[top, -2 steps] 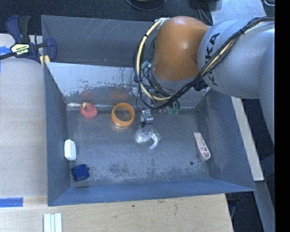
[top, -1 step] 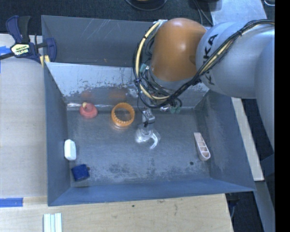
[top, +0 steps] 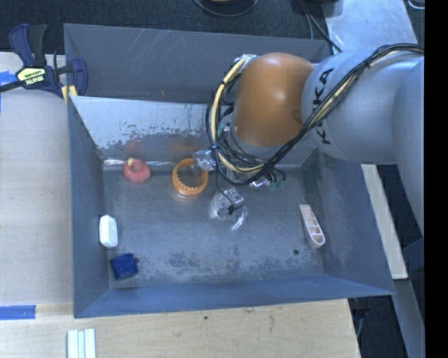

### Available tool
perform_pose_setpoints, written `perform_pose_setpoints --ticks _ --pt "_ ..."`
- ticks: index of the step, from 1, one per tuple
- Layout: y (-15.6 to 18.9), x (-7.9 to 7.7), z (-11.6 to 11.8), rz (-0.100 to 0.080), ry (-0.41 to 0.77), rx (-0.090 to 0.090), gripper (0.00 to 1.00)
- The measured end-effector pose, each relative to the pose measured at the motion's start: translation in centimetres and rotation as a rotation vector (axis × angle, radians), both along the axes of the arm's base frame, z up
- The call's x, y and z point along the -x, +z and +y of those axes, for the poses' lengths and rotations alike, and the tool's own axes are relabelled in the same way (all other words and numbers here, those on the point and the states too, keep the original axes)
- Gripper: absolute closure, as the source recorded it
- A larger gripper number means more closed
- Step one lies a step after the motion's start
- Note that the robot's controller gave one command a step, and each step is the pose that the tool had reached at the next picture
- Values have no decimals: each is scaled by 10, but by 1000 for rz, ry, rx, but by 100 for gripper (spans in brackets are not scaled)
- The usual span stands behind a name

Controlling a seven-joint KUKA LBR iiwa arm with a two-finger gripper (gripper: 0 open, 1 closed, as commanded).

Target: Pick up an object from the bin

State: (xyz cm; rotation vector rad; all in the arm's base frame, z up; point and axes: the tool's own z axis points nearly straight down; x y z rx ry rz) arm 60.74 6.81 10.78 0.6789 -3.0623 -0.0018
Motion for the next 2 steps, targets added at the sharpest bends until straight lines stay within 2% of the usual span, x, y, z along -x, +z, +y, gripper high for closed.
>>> perform_pose_setpoints --ticks 1,2 --pt "-13 -9 10 -12 90 -2 0" --pt "-8 -11 -4 -6 385 -3 100"
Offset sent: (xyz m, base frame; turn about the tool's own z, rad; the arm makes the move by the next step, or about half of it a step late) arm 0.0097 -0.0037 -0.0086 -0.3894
